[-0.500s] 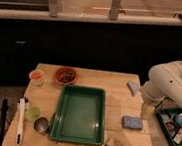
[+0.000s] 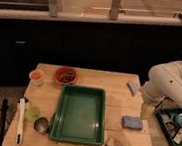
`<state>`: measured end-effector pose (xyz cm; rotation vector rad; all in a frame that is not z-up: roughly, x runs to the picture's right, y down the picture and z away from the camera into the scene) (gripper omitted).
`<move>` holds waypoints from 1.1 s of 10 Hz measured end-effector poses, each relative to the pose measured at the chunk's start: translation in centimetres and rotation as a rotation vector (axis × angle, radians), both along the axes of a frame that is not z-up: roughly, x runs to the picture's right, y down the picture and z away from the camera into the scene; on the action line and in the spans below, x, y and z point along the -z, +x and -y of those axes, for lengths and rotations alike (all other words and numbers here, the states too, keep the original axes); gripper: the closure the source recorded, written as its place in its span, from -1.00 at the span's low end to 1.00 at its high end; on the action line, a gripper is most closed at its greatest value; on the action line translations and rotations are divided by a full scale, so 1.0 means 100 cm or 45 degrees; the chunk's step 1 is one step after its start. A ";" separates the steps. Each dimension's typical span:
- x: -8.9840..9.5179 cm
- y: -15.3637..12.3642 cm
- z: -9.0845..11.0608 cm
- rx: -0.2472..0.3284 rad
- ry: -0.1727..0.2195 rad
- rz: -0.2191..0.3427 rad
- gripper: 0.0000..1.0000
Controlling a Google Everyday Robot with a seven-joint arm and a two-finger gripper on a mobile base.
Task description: Wipe tray with sponge
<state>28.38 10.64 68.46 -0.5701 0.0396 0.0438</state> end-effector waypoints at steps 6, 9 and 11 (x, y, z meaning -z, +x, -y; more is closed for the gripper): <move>0.000 0.000 0.000 0.000 0.000 0.000 -0.60; -0.003 0.000 -0.002 0.008 0.000 0.006 -0.60; -0.021 -0.003 -0.011 0.035 -0.002 0.027 -0.60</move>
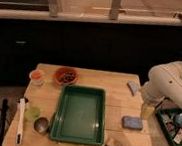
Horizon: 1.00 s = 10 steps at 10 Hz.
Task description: Wipe tray with sponge
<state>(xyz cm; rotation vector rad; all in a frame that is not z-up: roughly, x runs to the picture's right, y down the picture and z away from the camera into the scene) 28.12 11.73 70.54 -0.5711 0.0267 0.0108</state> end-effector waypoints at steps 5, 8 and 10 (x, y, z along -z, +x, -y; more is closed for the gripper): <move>-0.022 -0.003 -0.012 0.053 -0.003 0.039 -0.60; -0.044 -0.004 -0.031 0.078 -0.026 0.066 -0.60; -0.051 -0.004 -0.037 0.092 -0.035 0.080 -0.60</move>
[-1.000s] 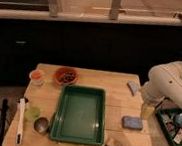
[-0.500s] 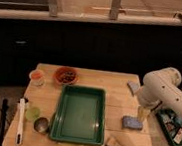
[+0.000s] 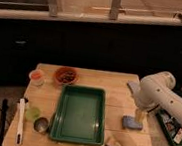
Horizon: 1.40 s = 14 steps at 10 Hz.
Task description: Wipe tray with sponge
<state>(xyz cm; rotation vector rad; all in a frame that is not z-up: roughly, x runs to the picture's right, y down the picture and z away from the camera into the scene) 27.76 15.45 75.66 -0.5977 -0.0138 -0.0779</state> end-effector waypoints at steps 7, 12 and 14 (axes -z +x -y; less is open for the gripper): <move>-0.036 0.002 -0.030 0.003 -0.065 0.072 -0.60; -0.054 0.003 -0.057 -0.018 -0.124 0.128 -0.60; -0.059 0.001 -0.061 -0.014 -0.138 0.154 -0.42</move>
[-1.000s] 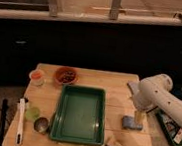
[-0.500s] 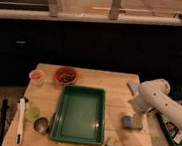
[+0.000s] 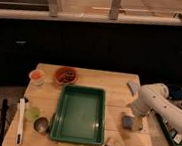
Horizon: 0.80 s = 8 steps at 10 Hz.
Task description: Wipe tray with sponge
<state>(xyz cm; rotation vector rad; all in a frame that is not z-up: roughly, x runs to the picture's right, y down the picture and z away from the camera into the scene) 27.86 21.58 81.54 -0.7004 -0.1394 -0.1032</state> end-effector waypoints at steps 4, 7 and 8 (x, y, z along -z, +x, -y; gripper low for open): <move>-0.006 -0.003 -0.007 0.008 -0.036 0.025 -0.23; -0.006 -0.003 -0.008 -0.004 -0.038 0.017 0.14; -0.004 -0.004 -0.006 -0.002 -0.028 0.013 0.31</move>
